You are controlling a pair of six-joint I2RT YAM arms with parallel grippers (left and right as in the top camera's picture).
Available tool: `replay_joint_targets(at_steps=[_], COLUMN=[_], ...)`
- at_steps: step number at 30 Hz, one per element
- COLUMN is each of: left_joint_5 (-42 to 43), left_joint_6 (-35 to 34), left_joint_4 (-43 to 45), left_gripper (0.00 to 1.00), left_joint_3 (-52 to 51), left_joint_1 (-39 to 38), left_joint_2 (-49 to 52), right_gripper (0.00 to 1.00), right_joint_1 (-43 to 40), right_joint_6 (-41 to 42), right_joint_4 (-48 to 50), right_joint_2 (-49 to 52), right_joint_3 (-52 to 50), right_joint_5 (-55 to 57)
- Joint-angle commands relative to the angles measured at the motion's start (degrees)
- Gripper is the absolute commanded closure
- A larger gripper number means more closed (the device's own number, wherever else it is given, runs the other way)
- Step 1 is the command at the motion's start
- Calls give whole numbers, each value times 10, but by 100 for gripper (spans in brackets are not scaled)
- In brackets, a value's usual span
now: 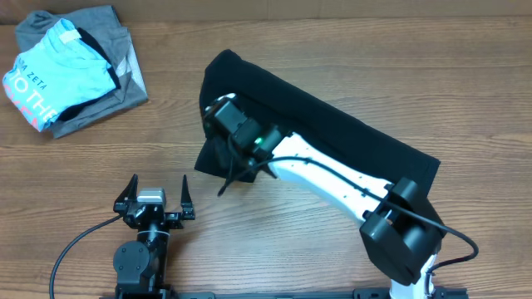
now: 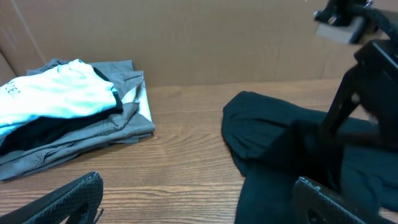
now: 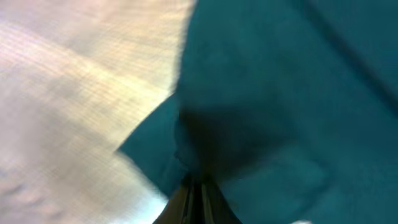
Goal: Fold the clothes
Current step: 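Lift and shake the black T-shirt with the right gripper, then release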
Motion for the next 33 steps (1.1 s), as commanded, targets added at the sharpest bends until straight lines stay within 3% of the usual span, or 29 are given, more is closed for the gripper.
replay_joint_targets(at_steps=[1,11,13,15,19,26,33], left_joint_5=[-7,-7,-7,-7,-7,-7,-7], left_joint_6=[10,10,10,10,10,11,10], left_joint_4=[2,2,2,2,2,2,2], left_gripper=[0,0,0,0,0,0,0], left_joint_3=[-2,-2,-2,-2,-2,-2,-2], left_joint_1=[-3,-3,-3,-3,-3,-3,-3], left_joint_2=[-3,-3,-3,-3,-3,-3,-3], right_gripper=[96,95,59,0,0,0,0], right_joint_1=[-58,-297,-349,-387,-444,-461,-452], right_joint_6=[-6,-70,-71,-71,-69,-61,44], right_joint_4=[22,47,51,50,-26,-131,-230], right_joint_2=[-18,-18,-18,-18,-18,-45,-158], right_joint_3=[25,183,204,206,205,206,206], right_joint_5=[96,105,80,53,26,26,-17])
